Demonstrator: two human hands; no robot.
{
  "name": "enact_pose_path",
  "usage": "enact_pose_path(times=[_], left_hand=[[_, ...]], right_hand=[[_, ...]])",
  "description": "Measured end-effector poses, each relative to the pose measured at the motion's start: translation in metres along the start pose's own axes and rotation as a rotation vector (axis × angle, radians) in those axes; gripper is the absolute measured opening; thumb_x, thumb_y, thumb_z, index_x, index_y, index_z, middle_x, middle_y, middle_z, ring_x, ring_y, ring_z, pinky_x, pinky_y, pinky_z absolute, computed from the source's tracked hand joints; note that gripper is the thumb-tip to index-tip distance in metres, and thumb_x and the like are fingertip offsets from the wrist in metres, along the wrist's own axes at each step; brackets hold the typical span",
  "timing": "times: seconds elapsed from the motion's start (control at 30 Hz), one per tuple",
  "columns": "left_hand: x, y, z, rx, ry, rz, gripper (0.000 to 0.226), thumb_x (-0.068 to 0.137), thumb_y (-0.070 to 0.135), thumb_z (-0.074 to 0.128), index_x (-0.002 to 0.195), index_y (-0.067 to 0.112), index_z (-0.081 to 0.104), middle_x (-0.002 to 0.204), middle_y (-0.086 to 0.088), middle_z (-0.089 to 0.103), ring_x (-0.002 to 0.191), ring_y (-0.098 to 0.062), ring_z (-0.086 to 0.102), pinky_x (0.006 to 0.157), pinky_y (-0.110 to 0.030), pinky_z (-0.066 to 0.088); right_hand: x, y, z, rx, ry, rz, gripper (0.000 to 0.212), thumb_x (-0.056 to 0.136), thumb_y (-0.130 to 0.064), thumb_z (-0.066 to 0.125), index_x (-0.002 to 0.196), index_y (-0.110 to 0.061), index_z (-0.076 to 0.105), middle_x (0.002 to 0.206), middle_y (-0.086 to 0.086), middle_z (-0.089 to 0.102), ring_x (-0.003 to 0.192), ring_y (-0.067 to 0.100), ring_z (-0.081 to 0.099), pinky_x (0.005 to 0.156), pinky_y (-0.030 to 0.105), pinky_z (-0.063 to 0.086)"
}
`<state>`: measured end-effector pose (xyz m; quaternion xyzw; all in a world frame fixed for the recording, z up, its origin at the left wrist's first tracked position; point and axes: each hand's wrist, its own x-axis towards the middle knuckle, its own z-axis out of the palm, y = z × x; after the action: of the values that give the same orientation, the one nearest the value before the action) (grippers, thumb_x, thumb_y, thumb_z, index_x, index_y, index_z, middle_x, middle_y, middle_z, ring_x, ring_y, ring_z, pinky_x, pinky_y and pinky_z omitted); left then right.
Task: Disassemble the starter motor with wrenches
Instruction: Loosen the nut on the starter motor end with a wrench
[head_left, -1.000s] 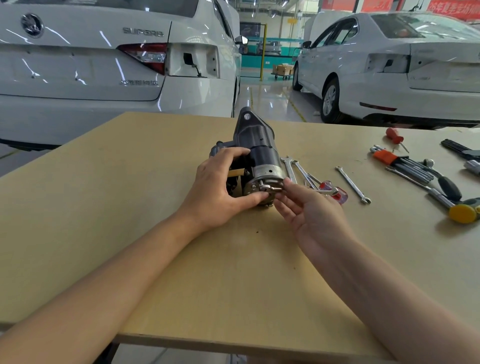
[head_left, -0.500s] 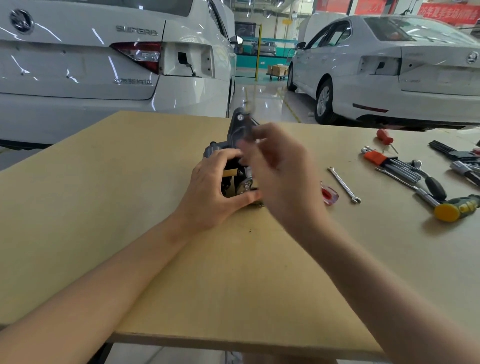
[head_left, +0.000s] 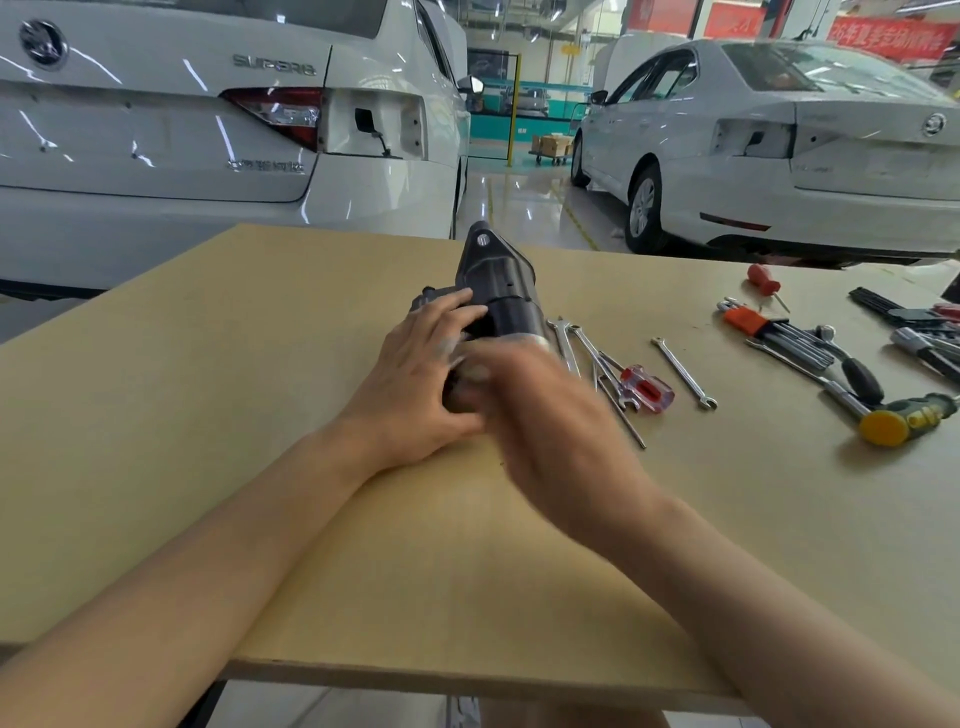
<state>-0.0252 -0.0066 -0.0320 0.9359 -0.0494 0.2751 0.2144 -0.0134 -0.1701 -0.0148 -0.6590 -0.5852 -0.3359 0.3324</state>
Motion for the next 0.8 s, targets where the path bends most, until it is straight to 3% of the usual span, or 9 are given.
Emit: enact_pose_path(times=[0.1, 0.2, 0.27, 0.4, 0.5, 0.63, 0.8], left_hand=[[0.000, 0.002, -0.004, -0.103, -0.018, 0.010, 0.103, 0.060, 0.071, 0.066, 0.146, 0.022, 0.035, 0.154, 0.006, 0.028, 0.129, 0.008, 0.016, 0.115, -0.026, 0.011], [0.002, 0.004, -0.002, -0.134, 0.020, 0.002, 0.104, 0.057, 0.070, 0.065, 0.144, 0.023, 0.037, 0.151, 0.007, 0.032, 0.123, 0.013, 0.017, 0.112, -0.024, 0.013], [0.002, 0.004, -0.002, -0.145, 0.039, -0.009, 0.103, 0.056, 0.069, 0.067, 0.143, 0.022, 0.039, 0.148, 0.008, 0.035, 0.119, 0.014, 0.018, 0.112, -0.027, 0.017], [0.001, 0.008, -0.003, -0.198, 0.041, -0.035, 0.101, 0.056, 0.069, 0.068, 0.141, 0.021, 0.041, 0.134, 0.018, 0.036, 0.114, 0.012, 0.025, 0.114, -0.044, 0.029], [0.000, 0.013, -0.003, -0.181, 0.046, -0.030, 0.099, 0.058, 0.070, 0.067, 0.140, 0.021, 0.041, 0.132, 0.017, 0.038, 0.113, 0.012, 0.026, 0.113, -0.049, 0.032], [0.000, 0.011, -0.001, -0.188, 0.061, -0.026, 0.090, 0.066, 0.061, 0.074, 0.140, 0.020, 0.043, 0.135, 0.011, 0.043, 0.112, 0.011, 0.028, 0.112, -0.049, 0.033], [0.001, 0.009, 0.001, -0.147, 0.093, 0.000, 0.075, 0.076, 0.048, 0.074, 0.138, 0.017, 0.045, 0.134, 0.008, 0.046, 0.110, 0.013, 0.026, 0.110, -0.038, 0.028]], right_hand=[[0.000, 0.011, -0.017, 0.350, 0.436, 0.661, 0.018, 0.099, -0.013, 0.046, 0.088, -0.027, 0.044, 0.075, -0.002, 0.060, 0.061, 0.012, 0.053, 0.058, 0.028, 0.045], [-0.007, 0.032, -0.025, 0.822, 0.683, 1.302, 0.022, 0.101, -0.010, 0.042, 0.079, -0.014, 0.043, 0.056, 0.001, 0.052, 0.041, 0.010, 0.048, 0.049, 0.027, 0.039], [-0.007, 0.035, -0.024, 1.052, 0.757, 1.540, 0.023, 0.099, -0.006, 0.040, 0.076, -0.009, 0.044, 0.058, 0.006, 0.046, 0.039, 0.013, 0.047, 0.043, 0.024, 0.043], [-0.004, 0.029, -0.015, 1.219, 0.764, 1.550, 0.026, 0.098, -0.002, 0.040, 0.072, -0.006, 0.046, 0.053, 0.009, 0.050, 0.039, 0.016, 0.052, 0.042, 0.022, 0.049], [-0.003, 0.024, -0.013, 1.244, 0.729, 1.521, 0.027, 0.097, 0.000, 0.038, 0.073, -0.004, 0.047, 0.047, 0.009, 0.057, 0.039, 0.017, 0.055, 0.044, 0.025, 0.052], [-0.002, 0.021, -0.010, 1.263, 0.776, 1.565, 0.026, 0.098, 0.000, 0.038, 0.074, -0.003, 0.047, 0.051, 0.012, 0.058, 0.041, 0.020, 0.059, 0.047, 0.028, 0.056], [-0.003, 0.025, -0.010, 1.314, 0.808, 1.572, 0.022, 0.099, -0.001, 0.039, 0.078, -0.002, 0.047, 0.057, 0.015, 0.058, 0.045, 0.023, 0.064, 0.052, 0.034, 0.060]])
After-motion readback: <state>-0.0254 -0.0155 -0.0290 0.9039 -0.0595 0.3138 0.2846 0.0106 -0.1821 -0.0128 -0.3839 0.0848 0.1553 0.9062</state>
